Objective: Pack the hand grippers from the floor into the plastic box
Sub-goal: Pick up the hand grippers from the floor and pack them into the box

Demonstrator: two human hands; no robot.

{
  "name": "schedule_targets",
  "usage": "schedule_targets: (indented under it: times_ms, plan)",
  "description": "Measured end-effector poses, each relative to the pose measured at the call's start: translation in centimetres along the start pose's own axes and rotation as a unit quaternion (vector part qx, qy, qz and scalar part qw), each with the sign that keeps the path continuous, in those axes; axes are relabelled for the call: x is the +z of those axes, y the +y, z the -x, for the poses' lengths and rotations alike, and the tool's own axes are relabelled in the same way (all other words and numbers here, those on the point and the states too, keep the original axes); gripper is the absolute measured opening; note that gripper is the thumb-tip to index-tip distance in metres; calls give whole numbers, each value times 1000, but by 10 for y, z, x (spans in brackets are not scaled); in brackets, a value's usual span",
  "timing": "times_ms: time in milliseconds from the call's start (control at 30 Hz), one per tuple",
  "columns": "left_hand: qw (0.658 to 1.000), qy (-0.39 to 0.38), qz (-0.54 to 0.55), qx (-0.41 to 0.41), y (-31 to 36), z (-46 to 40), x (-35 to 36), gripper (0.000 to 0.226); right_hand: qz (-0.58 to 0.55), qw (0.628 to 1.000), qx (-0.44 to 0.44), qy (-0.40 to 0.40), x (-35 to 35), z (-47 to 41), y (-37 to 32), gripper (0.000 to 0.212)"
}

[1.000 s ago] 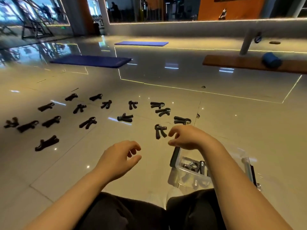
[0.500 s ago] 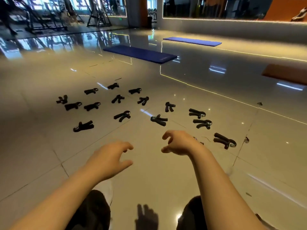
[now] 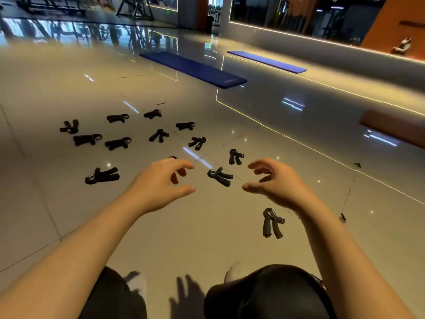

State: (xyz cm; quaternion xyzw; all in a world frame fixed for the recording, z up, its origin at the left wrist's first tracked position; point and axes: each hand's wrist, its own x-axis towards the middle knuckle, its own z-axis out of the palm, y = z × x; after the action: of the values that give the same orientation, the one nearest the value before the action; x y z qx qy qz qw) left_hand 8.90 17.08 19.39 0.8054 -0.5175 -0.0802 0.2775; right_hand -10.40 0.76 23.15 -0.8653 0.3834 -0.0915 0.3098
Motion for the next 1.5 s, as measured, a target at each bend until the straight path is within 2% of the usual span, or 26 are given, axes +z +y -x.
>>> schedule_targets:
  times_ms: [233,400,533,667,833,933,1067,1167,1300,1433,1500]
  plan:
    - [997,-48,-56,-5,-20,-69,34,53,-66,997,46,-10,0,-62,43,45]
    - [994,-85,-56,-44,-20,-141,64,51,-74,996,37,41,-3,-108,59,44]
    - [998,-43,26,-44,15,-195,66,38,-32,997,23,72,-11,-140,66,43]
    - [998,-30,44,32,58,-226,71,44,-41,994,27,96,-21,-166,77,42]
    - [987,-130,63,71,59,-236,96,57,-83,990,77,82,-16,-175,119,45]
    - [979,-158,107,72,62,-241,106,56,-109,982,132,80,-11,-173,136,45]
    - [972,-165,155,63,66,-249,113,54,-107,982,130,81,-9,-180,132,49]
    - [974,-161,141,69,67,-259,126,56,-89,986,119,82,-17,-178,131,51]
    - [964,-228,67,118,64,-284,162,62,-16,988,127,85,-36,-186,160,55]
    - [945,-288,1,152,52,-307,206,73,-11,976,207,67,-24,-203,224,57]
    - [937,-299,2,182,55,-321,229,75,-29,967,250,50,-8,-214,256,58]
